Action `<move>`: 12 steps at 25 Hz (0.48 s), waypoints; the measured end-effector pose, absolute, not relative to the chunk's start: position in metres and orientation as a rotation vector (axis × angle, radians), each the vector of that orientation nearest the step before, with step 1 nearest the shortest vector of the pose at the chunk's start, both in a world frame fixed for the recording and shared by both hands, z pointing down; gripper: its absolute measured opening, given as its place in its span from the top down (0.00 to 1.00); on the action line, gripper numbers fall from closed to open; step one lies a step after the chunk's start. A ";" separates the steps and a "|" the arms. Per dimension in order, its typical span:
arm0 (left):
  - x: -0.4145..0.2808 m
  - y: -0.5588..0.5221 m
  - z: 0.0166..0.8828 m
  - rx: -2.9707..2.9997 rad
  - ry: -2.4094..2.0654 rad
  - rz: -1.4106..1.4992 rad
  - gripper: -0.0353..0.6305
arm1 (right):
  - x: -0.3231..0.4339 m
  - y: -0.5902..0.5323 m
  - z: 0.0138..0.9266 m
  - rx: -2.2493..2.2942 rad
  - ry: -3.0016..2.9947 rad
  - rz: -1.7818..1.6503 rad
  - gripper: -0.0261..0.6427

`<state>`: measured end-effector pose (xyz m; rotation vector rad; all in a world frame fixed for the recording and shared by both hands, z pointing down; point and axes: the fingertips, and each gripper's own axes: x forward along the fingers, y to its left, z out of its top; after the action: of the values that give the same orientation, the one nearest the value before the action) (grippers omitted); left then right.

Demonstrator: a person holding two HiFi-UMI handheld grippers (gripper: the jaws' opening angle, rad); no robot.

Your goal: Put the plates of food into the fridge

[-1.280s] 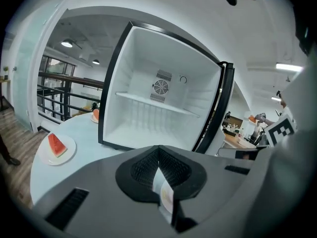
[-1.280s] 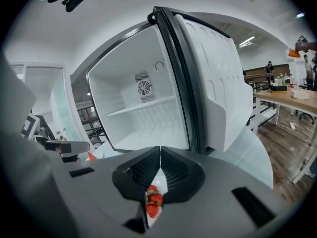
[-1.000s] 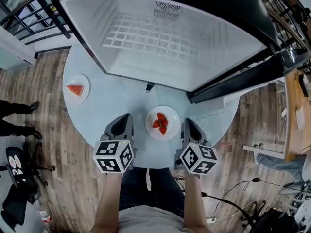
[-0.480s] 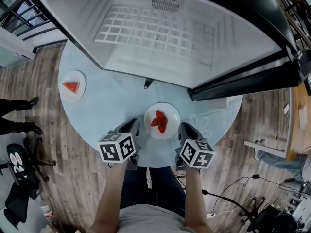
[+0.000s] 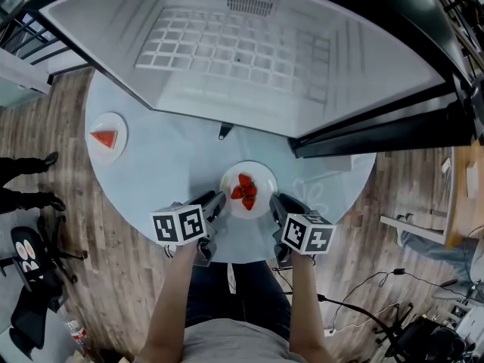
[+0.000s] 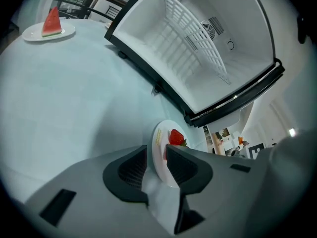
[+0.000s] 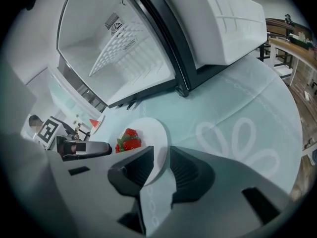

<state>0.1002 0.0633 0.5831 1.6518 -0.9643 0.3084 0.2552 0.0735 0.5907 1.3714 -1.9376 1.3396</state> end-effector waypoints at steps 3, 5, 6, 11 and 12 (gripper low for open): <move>0.101 0.065 0.586 1.622 -0.945 0.283 0.79 | 0.255 0.075 0.594 1.361 -1.927 1.380 0.82; 0.102 0.066 0.589 1.611 -0.939 0.281 0.79 | 0.255 0.074 0.594 1.356 -1.926 1.405 0.82; 0.102 0.066 0.590 1.608 -0.936 0.283 0.79 | 0.254 0.074 0.595 1.353 -1.925 1.420 0.82; 0.106 0.066 0.592 1.576 -0.921 0.248 0.79 | 0.251 0.078 0.601 1.335 -1.907 1.488 0.82; 0.106 0.066 0.592 1.570 -0.919 0.243 0.79 | 0.252 0.078 0.601 1.340 -1.904 1.490 0.82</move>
<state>0.1064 0.0660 0.5921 1.5699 -0.9187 0.2431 0.2516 0.0776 0.6005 1.3396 -1.9037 1.4895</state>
